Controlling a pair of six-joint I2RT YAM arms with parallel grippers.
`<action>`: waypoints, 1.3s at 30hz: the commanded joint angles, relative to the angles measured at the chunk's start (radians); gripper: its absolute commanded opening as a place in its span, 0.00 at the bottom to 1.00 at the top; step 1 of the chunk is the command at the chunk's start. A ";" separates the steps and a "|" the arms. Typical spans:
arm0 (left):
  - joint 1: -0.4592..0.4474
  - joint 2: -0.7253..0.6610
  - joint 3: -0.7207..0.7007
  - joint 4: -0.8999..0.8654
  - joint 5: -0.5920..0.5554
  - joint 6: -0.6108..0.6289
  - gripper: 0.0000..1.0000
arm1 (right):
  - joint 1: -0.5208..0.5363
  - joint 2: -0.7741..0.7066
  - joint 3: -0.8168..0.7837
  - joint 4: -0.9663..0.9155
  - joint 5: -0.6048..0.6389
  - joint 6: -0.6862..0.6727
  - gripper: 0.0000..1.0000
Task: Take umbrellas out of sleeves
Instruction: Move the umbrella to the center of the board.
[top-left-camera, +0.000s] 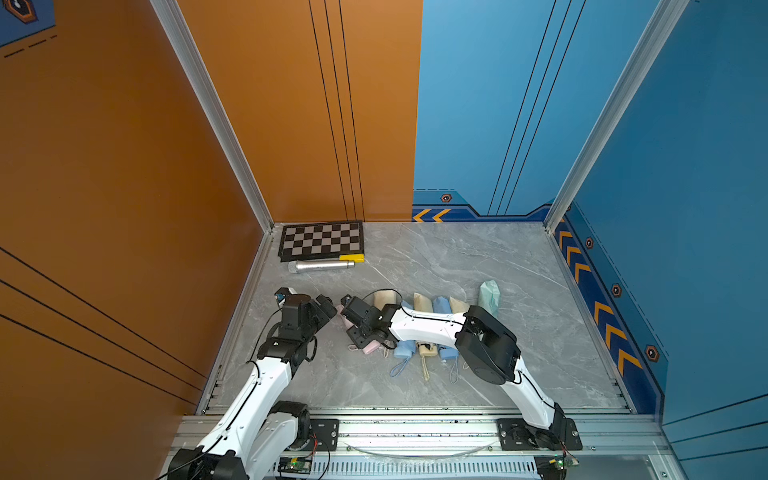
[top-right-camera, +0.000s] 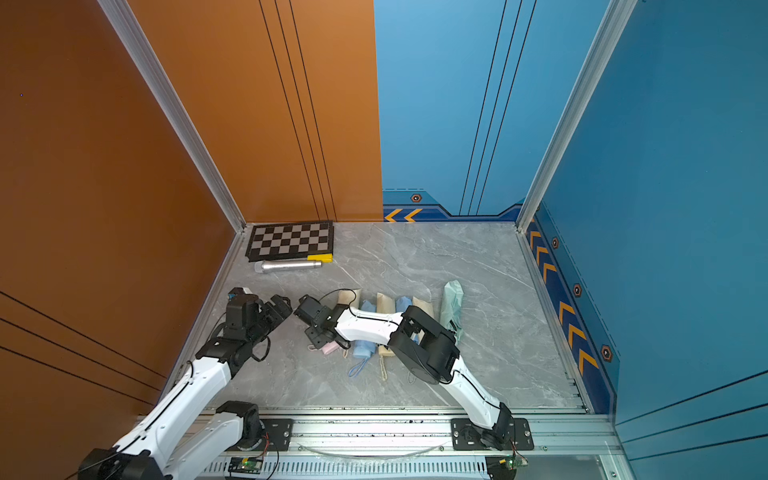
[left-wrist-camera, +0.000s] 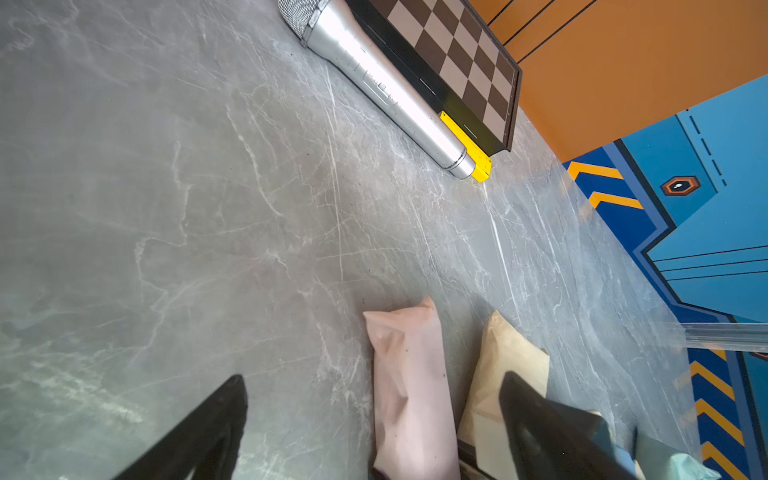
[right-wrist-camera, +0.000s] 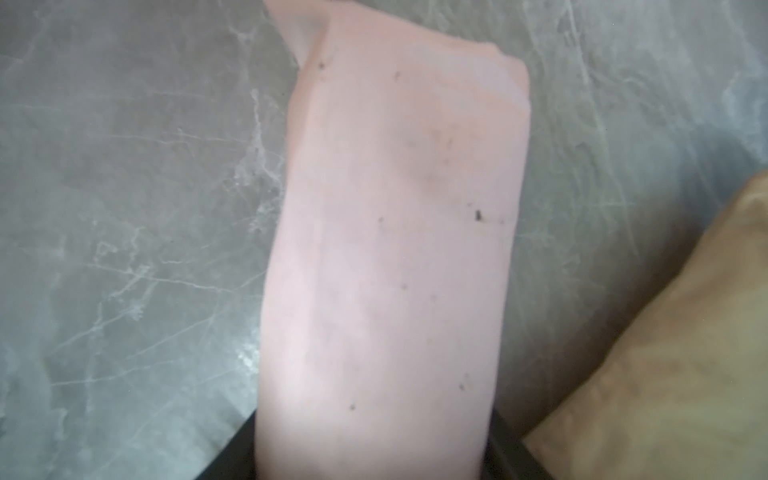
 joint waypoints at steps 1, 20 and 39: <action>0.011 -0.010 -0.023 0.047 0.066 -0.001 0.92 | -0.063 -0.064 -0.089 -0.081 0.029 -0.040 0.57; 0.032 0.198 -0.028 0.292 0.333 0.029 0.72 | -0.185 -0.068 0.033 -0.263 -0.120 -0.536 0.43; 0.170 0.379 0.052 0.260 0.387 -0.073 0.64 | -0.174 0.201 0.349 -0.293 -0.233 -1.055 0.51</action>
